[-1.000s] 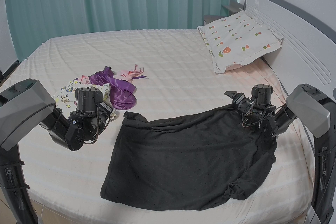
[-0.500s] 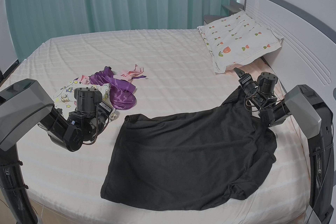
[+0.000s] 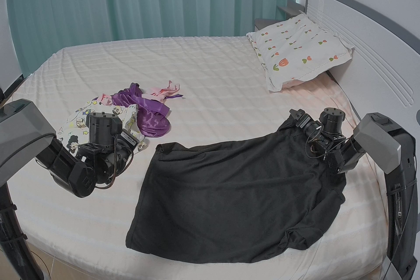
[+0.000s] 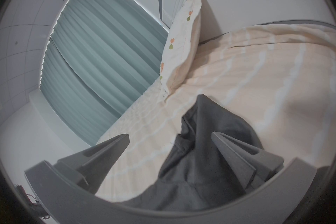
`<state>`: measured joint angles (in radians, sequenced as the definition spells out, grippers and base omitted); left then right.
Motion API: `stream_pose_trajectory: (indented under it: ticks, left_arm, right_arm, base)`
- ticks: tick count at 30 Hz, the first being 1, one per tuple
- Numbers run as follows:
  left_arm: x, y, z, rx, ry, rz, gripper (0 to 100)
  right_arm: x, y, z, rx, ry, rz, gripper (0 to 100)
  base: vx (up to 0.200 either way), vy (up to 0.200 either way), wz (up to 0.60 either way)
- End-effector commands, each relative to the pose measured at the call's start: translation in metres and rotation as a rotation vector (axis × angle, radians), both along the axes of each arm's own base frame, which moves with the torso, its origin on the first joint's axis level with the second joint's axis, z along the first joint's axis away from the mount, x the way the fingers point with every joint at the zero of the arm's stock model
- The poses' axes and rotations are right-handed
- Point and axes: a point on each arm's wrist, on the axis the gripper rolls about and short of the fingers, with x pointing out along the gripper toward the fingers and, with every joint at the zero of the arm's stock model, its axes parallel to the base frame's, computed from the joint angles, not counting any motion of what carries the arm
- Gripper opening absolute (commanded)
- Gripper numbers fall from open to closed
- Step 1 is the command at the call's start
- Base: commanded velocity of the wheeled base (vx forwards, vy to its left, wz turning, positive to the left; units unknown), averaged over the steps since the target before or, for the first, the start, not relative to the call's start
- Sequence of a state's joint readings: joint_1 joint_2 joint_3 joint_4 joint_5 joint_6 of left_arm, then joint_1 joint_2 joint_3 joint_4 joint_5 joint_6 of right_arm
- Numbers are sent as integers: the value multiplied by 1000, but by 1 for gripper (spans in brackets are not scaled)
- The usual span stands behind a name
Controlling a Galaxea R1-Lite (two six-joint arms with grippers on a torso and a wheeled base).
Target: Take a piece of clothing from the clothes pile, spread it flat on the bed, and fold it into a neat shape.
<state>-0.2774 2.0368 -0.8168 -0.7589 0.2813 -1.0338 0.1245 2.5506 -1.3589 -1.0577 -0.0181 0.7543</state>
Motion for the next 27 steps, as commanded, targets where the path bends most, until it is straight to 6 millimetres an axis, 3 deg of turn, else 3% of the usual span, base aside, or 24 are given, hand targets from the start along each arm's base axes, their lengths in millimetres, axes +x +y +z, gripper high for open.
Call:
stream_pose_trajectory:
  ticks: [1, 3, 4, 5, 6, 7, 8, 14, 21, 27]
  left_arm:
    - [-39, 1, 8, -24, 33, -81, 0]
    - [-48, 1, 9, -31, 38, -100, 0]
    - [-58, -1, 8, -34, 47, -126, 0]
    - [-58, -1, 8, -34, 47, -126, 0]
    - [-71, -4, 4, -33, 70, -163, 0]
    - [-71, -4, 4, -33, 70, -163, 0]
    - [-85, -10, -2, -37, 90, -199, 0]
    - [-109, -18, -19, -69, 127, -239, 0]
    - [-126, -24, -34, -72, 199, -270, 0]
    - [-137, -19, -43, -76, 255, -296, 0]
  right_arm:
    - [-49, -8, 45, 3, -17, -5, 100]
    - [-65, -8, 51, 3, -23, -2, 100]
    - [-84, -9, 57, 5, -23, 2, 100]
    - [-84, -9, 57, 5, -23, 2, 100]
    - [-110, -11, 61, 0, -2, 6, 100]
    - [-110, -11, 61, 0, -2, 6, 100]
    - [-135, -12, 65, 0, 15, 11, 100]
    - [-200, -19, 54, -15, 154, 21, 100]
    - [-240, -21, 48, 85, 256, 6, 100]
    - [-249, -17, 37, 92, 319, 14, 100]
  base:
    - [0, 0, 0]
    - [0, 0, 0]
    - [0, 0, 0]
    - [0, 0, 0]
    - [0, 0, 0]
    - [0, 0, 0]
    - [0, 0, 0]
    - [-33, 0, 0]
    - [-200, 0, 0]
    - [-200, 0, 0]
